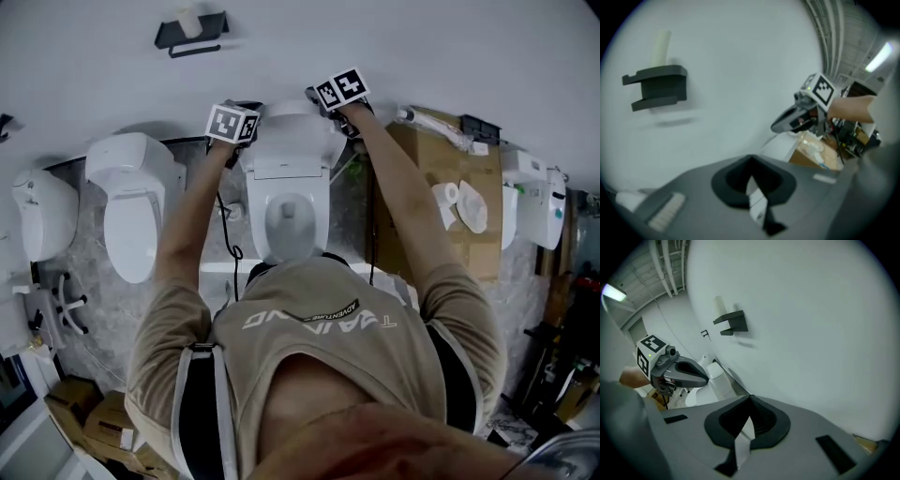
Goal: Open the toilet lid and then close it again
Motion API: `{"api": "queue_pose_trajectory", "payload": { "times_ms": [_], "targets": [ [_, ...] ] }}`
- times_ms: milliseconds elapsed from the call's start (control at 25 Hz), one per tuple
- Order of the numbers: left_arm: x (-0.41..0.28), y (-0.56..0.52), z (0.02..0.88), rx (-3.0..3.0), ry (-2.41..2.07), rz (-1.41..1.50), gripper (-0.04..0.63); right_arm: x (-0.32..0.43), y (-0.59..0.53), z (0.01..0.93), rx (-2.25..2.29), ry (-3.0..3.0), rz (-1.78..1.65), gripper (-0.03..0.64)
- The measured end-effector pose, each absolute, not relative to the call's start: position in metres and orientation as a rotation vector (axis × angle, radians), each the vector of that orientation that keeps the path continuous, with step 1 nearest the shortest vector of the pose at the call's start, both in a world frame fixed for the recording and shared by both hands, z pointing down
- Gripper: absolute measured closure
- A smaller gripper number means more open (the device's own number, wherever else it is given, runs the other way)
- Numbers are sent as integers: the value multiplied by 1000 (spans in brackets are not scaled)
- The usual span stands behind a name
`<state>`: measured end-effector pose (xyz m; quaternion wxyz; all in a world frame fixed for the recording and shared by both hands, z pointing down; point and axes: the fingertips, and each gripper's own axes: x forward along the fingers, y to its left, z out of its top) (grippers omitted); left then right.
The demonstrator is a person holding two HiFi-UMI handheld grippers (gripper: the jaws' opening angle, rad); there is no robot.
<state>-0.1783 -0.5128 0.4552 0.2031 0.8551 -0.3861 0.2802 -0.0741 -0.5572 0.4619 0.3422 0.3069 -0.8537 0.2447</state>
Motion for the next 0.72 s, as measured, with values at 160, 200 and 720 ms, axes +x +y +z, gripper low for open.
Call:
{"api": "queue_pose_trajectory", "payload": {
  "times_ms": [160, 200, 720],
  "targets": [
    [-181, -491, 453, 2388, -1051, 711, 594, -78, -532, 456, 819, -2225, 588, 606],
    [-182, -484, 453, 2386, -1045, 713, 594, -79, -524, 456, 823, -2228, 586, 606],
    [-176, -379, 465, 2398, -987, 766, 592, -73, -417, 467, 829, -2246, 595, 606]
  ]
}}
